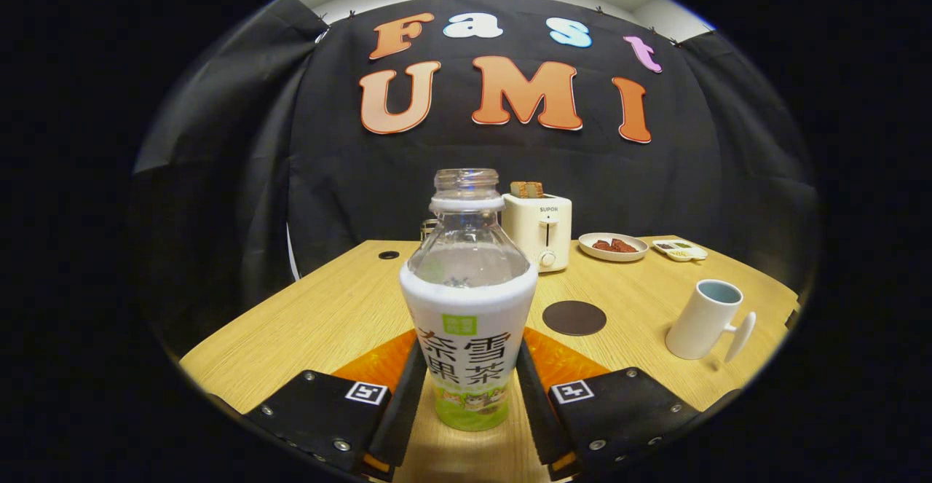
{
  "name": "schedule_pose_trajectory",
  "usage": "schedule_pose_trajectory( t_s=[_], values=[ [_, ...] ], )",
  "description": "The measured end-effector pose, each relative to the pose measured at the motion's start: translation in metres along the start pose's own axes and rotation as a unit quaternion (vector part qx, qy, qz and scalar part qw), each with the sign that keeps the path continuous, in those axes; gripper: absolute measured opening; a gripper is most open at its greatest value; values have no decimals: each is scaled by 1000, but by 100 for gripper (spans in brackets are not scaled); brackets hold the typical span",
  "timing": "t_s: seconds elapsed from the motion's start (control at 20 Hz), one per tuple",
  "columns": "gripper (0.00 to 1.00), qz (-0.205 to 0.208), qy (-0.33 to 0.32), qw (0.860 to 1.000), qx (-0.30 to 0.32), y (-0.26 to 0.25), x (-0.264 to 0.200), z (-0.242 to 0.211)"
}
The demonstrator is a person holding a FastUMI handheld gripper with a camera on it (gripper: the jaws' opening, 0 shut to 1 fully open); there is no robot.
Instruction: Take the bottle from table, then pour the juice into the cup, finally place the bottle on the coaster
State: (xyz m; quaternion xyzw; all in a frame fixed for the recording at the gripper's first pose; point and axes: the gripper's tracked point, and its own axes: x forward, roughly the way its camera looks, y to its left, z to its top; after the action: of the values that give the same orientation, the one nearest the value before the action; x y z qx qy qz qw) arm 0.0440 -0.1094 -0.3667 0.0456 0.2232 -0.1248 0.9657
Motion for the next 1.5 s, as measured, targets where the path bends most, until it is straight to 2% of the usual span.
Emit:
schedule_pose_trajectory(
  t_s=[0.2,0.35,0.5,0.7,0.9,1.2,1.5],
  values=[
    [61,27,11,999,35,1,2,2],
    [58,67,11,993,95,8,3,13],
    [58,93,6,981,168,8,2,30],
    [58,106,4,956,274,-3,-3,38],
    [58,120,4,925,362,-15,2,48],
    [58,115,4,883,454,-45,7,55],
    [58,90,-12,839,536,-88,21,51]
  ],
)
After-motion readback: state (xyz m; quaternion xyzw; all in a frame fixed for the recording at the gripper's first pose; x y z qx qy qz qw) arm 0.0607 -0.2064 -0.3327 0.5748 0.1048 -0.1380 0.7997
